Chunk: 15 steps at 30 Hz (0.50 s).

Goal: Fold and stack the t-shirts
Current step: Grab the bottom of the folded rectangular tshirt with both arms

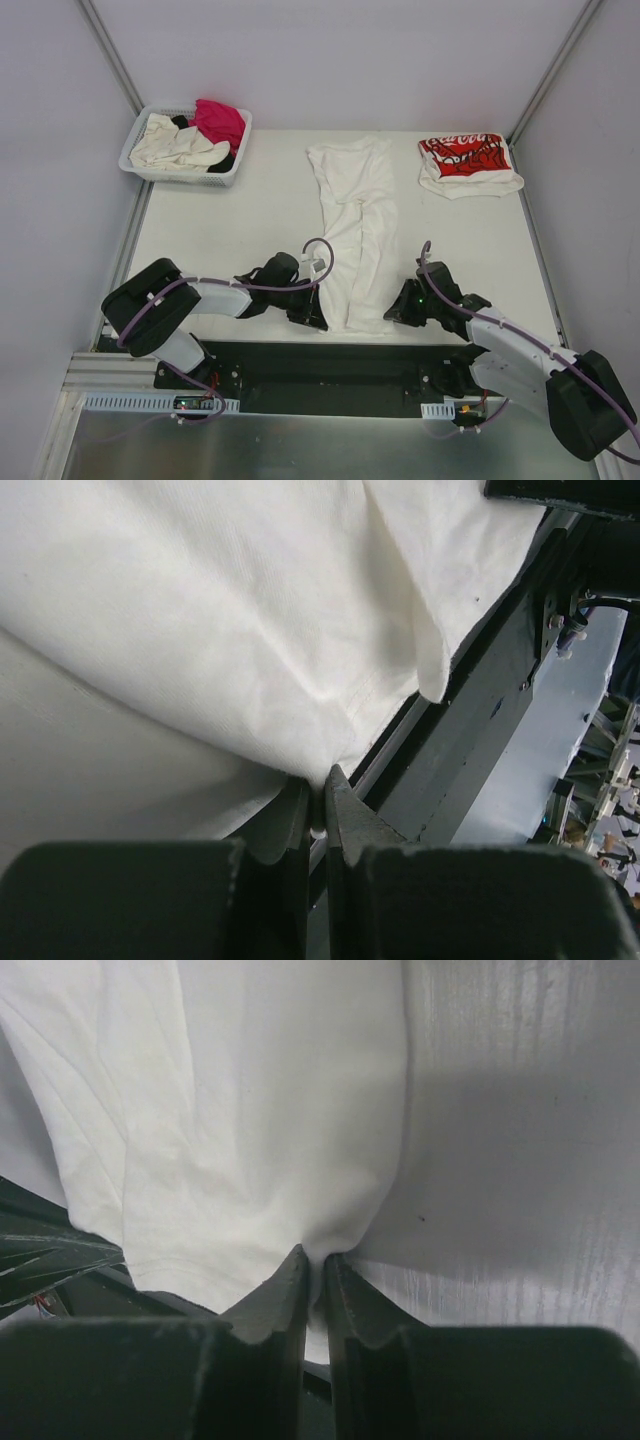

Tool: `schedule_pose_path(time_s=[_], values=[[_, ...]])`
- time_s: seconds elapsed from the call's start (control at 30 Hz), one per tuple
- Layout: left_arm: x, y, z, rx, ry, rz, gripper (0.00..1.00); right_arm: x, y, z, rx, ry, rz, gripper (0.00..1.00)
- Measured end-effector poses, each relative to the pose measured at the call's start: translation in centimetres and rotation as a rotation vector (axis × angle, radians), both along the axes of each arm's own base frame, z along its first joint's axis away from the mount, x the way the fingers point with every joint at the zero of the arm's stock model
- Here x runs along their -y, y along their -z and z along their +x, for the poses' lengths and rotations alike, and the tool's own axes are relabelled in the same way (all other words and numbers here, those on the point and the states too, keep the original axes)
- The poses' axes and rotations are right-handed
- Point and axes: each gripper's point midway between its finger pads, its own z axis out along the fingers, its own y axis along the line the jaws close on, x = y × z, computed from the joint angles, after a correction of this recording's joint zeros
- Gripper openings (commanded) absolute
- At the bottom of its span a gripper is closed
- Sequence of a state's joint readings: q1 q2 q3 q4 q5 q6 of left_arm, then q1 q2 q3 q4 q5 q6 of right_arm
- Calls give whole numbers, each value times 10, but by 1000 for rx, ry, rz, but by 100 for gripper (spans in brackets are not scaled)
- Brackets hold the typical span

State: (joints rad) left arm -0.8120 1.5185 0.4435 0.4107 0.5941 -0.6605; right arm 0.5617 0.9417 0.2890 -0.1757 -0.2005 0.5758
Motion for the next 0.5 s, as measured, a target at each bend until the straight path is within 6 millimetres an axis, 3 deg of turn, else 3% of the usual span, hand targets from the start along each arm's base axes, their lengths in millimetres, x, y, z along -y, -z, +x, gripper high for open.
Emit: schedule_pose_path(time_s=[0.1, 0.5], values=[[0, 0, 0, -1, 0, 2, 0, 2, 2, -1, 1, 4, -5, 1], [-11, -4, 5, 53, -20, 58, 0, 7, 0, -7, 4, 11, -9, 1]])
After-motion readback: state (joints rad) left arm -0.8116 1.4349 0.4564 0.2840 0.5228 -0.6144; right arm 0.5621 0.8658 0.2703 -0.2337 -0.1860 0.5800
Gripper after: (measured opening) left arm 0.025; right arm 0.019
